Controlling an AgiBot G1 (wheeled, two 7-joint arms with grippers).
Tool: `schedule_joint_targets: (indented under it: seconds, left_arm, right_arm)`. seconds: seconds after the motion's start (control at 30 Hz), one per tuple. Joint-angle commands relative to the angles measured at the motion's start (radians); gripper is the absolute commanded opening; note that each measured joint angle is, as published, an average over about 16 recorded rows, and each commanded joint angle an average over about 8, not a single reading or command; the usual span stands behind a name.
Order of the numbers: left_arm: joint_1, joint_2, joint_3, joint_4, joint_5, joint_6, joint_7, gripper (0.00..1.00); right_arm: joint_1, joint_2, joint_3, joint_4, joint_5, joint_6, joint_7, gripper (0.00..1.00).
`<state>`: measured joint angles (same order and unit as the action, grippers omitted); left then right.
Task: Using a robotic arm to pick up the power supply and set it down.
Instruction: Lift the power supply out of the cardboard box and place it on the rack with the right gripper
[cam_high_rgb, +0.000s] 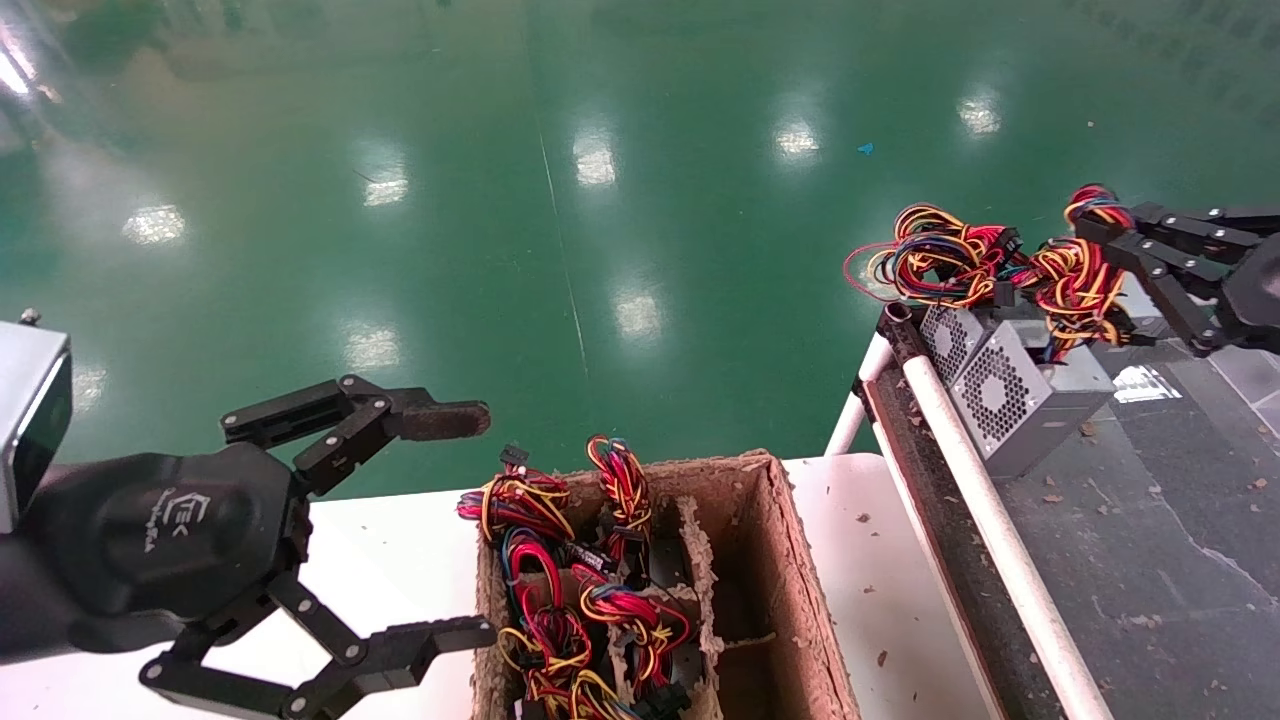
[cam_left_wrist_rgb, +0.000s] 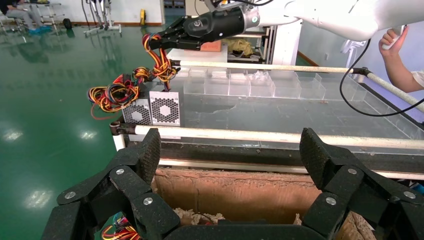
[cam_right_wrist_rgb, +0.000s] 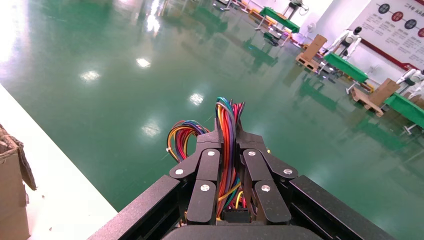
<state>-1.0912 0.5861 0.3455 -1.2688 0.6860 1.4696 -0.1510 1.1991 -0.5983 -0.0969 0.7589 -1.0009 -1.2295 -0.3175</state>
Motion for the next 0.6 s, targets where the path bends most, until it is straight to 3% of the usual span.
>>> schedule_joint_targets:
  seconds: [0.03, 0.23, 0.27, 0.5, 0.53, 0.6]
  left_arm:
    - [0.000, 0.000, 0.000, 0.000, 0.000, 0.000, 0.000, 1.00]
    - [0.000, 0.000, 0.000, 0.000, 0.000, 0.000, 0.000, 1.00]
    - [0.000, 0.000, 0.000, 0.000, 0.000, 0.000, 0.000, 1.00]
    - [0.000, 0.000, 0.000, 0.000, 0.000, 0.000, 0.000, 1.00]
    - [0.000, 0.000, 0.000, 0.000, 0.000, 0.000, 0.000, 1.00]
    - [0.000, 0.000, 0.000, 0.000, 0.000, 0.000, 0.000, 1.00]
  right_arm:
    - [0.024, -0.014, -0.012, -0.022, -0.012, -0.006, -0.006, 0.00]
    - [0.065, -0.038, -0.033, -0.078, -0.030, -0.033, -0.018, 0.03]
    - [0.070, -0.042, -0.036, -0.086, -0.033, -0.037, -0.021, 0.11]
    - [0.095, -0.055, -0.051, -0.126, -0.048, -0.060, -0.036, 0.95]
    - [0.097, -0.055, -0.052, -0.129, -0.049, -0.063, -0.037, 1.00]
    - [0.101, -0.055, -0.053, -0.134, -0.050, -0.069, -0.040, 1.00]
